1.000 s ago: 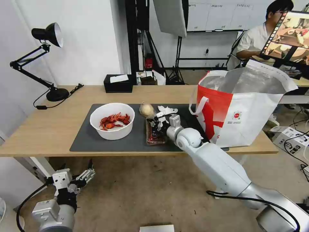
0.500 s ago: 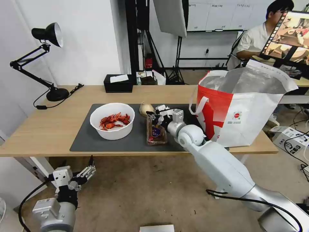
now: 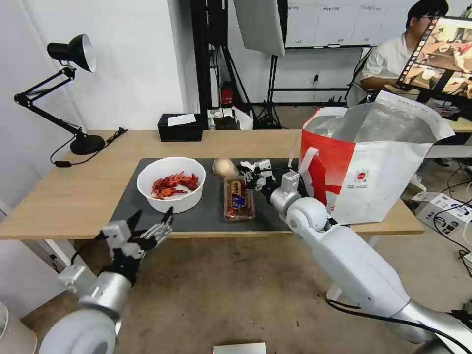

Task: Pick up the trash from the table and place it into the takeout bag.

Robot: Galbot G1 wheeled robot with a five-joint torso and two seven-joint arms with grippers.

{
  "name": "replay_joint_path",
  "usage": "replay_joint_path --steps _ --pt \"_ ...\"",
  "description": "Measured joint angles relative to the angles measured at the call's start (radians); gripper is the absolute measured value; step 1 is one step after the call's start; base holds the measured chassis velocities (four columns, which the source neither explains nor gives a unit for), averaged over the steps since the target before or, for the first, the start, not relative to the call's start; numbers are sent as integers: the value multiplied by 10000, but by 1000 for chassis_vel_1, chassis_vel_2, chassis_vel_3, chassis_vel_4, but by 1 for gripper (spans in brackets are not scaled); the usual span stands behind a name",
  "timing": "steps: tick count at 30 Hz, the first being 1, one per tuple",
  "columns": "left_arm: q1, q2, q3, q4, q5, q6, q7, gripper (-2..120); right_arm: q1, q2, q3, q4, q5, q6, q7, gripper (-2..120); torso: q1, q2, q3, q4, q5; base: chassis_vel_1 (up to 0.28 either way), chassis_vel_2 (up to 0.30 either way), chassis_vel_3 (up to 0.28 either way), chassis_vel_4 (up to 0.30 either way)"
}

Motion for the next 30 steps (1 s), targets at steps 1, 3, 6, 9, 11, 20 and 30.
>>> replay_joint_path --steps 1,3,6,9,11,20,30 --pt "-100 73 162 54 -304 73 64 100 77 4 -103 -55 34 73 -98 0 0 0 0 5 0 0 0 0 0" --pt "-608 264 700 382 -811 171 103 95 140 -21 -282 -105 168 217 -296 0 0 0 0 7 -1 0 0 0 0" --pt "-1232 414 1226 864 -1444 193 108 85 165 -41 -347 -119 226 266 -352 0 0 0 0 1 -4 0 0 0 0" --pt "-1925 502 1662 1344 -2237 195 108 74 209 -58 -415 -142 275 274 -351 0 0 0 1 3 0 0 0 0 0" --pt "-2249 541 1838 1590 -2409 194 121 69 235 -73 -439 -144 289 276 -348 0 0 0 0 2 -1 0 0 0 0" --pt "-3335 735 2478 2490 -2659 204 391 61 447 -153 -511 -257 398 268 -256 0 0 0 0 3 -1 0 0 0 0" --pt "-3994 673 2962 3002 -2995 210 360 95 530 -82 -545 -470 413 239 -274 0 0 0 0 3 -1 0 0 0 0"
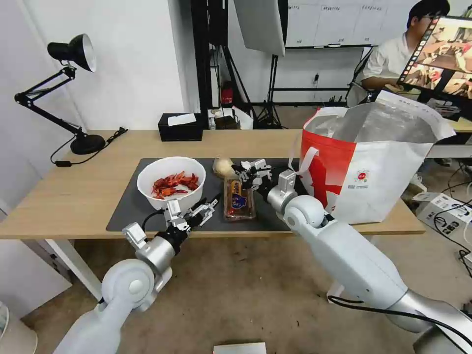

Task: Pick up the trash from the table and place it into the takeout bag.

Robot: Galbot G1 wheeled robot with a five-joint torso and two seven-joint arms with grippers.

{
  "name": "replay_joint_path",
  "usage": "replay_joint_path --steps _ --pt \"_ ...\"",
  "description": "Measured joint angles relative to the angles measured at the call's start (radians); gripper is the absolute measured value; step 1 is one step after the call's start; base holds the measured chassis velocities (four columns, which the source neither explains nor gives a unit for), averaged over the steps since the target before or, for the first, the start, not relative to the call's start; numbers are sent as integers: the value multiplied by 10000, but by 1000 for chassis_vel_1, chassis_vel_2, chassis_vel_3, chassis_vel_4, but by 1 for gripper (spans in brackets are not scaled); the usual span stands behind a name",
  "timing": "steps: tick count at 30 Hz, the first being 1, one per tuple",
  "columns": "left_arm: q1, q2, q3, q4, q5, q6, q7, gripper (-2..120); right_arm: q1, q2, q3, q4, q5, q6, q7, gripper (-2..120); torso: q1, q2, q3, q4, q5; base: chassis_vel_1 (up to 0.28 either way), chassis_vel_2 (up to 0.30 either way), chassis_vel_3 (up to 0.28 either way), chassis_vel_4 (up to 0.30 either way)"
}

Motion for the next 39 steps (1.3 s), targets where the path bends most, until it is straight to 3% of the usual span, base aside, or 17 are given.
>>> replay_joint_path --steps 10,21,39 --pt "-664 52 354 381 -707 234 -348 100 175 24 -82 -255 -62 -30 -57 0 0 0 0 0 0 0 0 0 0" --pt "-1640 15 967 1178 -1983 790 -1232 100 365 153 -220 -662 -255 -234 -195 0 0 0 0 -1 0 0 0 0 0" --pt "-2486 -173 1395 2254 -2194 995 -1997 100 661 372 -447 -1438 -407 -631 -624 0 0 0 0 0 0 0 0 0 0"
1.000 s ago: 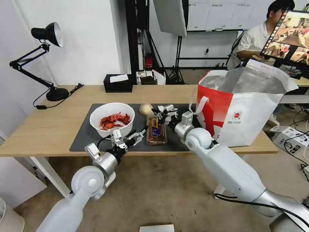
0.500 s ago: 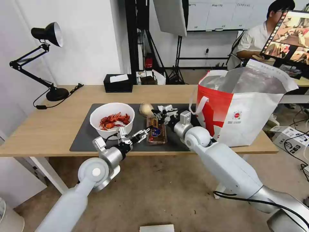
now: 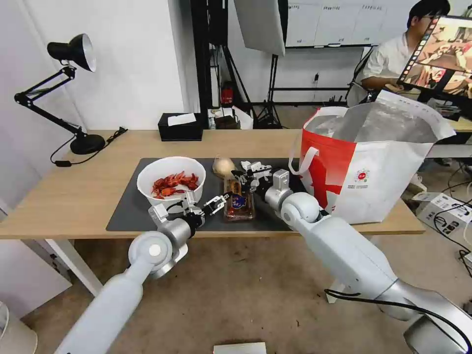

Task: Pick up the trash from the table and place it into the takeout bag.

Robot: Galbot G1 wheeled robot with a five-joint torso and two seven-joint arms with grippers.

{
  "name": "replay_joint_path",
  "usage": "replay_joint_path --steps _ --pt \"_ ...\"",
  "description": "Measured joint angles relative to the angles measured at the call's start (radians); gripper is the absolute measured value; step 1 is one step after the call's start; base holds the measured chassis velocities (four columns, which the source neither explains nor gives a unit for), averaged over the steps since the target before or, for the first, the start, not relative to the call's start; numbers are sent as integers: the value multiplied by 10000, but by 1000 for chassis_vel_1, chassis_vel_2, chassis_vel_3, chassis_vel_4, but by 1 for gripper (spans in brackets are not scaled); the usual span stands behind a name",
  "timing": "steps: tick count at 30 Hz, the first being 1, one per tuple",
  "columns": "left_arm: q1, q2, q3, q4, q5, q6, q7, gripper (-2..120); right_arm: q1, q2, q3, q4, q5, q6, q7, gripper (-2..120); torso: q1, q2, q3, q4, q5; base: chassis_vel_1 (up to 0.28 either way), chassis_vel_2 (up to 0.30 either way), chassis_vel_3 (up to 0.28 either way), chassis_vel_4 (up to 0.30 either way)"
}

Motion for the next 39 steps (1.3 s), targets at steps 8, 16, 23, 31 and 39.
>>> replay_joint_path --steps 8,16,23,31,39 --pt "-60 -15 -13 22 -29 32 -6 100 135 64 -93 -215 -111 -252 -84 0 0 0 -1 0 0 0 0 0 0" --pt "-124 -81 76 51 32 39 -82 100 189 78 -145 -300 -224 -353 -57 0 0 2 -1 0 0 0 0 0 0" --pt "-121 -81 77 50 33 47 -117 100 133 76 -145 -300 -266 -356 -43 0 0 2 -1 0 0 0 0 0 0" --pt "-168 -132 121 58 -70 332 -506 100 90 48 -153 -205 -282 -357 2 0 0 2 -1 0 0 0 0 0 0" --pt "-360 -275 254 249 -243 330 -615 100 65 47 -140 -127 -275 -357 49 0 -1 2 -2 0 2 0 0 0 0"
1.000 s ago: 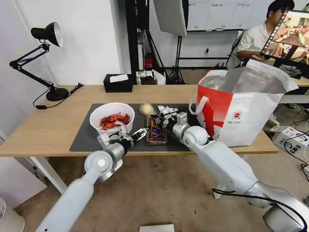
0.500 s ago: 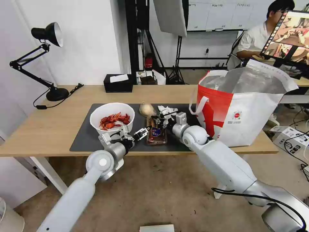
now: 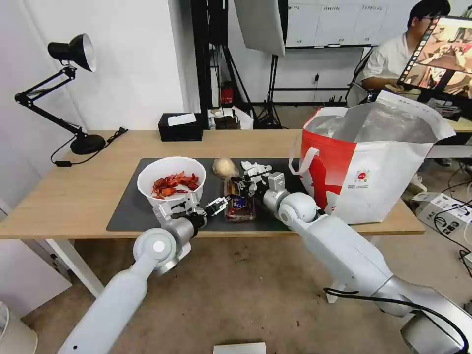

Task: Pick up the trash from the table and place it into the takeout bag.

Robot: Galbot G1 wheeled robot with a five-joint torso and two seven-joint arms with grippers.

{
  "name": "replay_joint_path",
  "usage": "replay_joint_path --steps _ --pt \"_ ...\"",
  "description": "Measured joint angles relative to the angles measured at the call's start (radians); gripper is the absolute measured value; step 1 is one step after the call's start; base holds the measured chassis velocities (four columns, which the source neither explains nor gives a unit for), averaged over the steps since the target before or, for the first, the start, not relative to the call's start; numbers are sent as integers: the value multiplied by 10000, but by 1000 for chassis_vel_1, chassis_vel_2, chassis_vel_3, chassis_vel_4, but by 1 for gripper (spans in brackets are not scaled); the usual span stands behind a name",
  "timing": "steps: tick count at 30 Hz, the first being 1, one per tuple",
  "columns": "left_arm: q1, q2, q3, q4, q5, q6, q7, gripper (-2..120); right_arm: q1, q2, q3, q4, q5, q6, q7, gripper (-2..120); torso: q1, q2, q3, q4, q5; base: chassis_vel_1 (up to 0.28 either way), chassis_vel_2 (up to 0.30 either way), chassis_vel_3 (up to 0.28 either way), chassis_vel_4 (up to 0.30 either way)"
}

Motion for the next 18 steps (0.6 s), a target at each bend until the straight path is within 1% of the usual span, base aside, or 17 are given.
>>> replay_joint_path --steps 6,15,16,17,18 --pt "-151 -75 141 167 -20 7 -27 100 -17 -6 33 8 2 1 8 0 -1 1 -1 2 2 0 0 0 0" --pt "-176 -118 219 221 48 73 -20 100 -45 15 53 24 3 11 87 0 -2 2 -2 3 1 0 0 0 0" --pt "-173 -115 232 224 75 104 -15 99 -49 21 54 28 3 12 96 0 -1 2 -2 3 1 0 0 0 0" --pt "-169 -112 238 229 87 126 -13 95 -50 26 55 28 2 12 102 0 -2 2 -1 5 2 0 0 0 0" --pt "-169 -112 238 229 87 126 -13 95 -50 26 55 28 2 12 102 0 -2 2 -1 5 2 0 0 0 0"
